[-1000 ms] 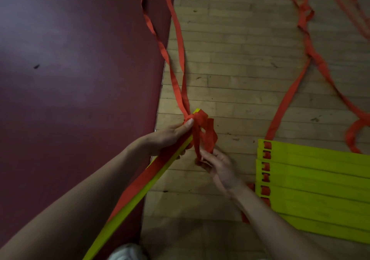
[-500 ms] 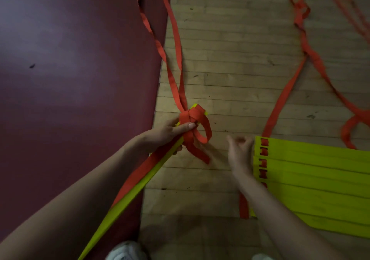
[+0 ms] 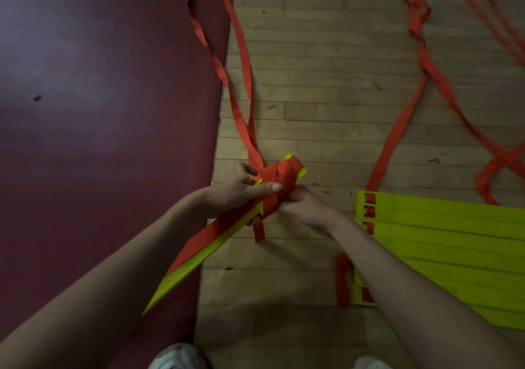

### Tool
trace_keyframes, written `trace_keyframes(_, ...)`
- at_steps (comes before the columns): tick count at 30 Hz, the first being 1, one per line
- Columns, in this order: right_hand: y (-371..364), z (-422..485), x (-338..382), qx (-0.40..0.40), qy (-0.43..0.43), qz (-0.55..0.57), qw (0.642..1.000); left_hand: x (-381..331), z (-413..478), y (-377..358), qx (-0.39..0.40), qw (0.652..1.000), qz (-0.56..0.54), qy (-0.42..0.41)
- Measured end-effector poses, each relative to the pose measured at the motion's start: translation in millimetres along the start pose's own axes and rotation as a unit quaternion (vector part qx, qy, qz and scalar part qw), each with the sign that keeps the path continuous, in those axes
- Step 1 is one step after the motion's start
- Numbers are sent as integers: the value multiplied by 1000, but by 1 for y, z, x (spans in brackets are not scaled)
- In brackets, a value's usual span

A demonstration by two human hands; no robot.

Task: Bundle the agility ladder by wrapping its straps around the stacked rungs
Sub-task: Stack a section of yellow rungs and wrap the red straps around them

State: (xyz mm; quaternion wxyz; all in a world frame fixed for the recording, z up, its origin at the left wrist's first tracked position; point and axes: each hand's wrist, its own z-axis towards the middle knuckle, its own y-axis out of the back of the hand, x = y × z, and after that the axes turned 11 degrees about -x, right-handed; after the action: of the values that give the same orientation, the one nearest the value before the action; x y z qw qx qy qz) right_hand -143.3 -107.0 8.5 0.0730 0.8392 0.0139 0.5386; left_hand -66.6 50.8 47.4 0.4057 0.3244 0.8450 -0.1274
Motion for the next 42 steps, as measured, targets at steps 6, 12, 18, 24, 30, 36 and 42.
trace_keyframes(6, 4, -1, -5, 38, -6, -16, 999, 0, 0, 1, 22, 1000, 2, -13)
trace_keyframes(12, 11, 3, -9, -18, 30, -34, 999, 0, 1, 7, -12, 999, 7, -41)
trace_keyframes(18, 30, -2, -9, -42, 78, -43, 995, 1, 2, 10, -15, 996, 26, -89)
trace_keyframes(24, 34, -4, -11, -40, 65, -81, 994, 1, -2, 14, 13, 997, -10, -74)
trace_keyframes(30, 23, -5, -12, -7, 25, -55, 998, 4, -3, 13, -10, 997, -26, -68)
trace_keyframes(36, 29, -8, 3, 16, 24, 4, 1000, 3, -4, 8, 2, 998, -33, -54)
trace_keyframes(42, 22, -4, 4, 7, -12, 75, 997, 5, -4, 7, 2, 998, -36, -42)
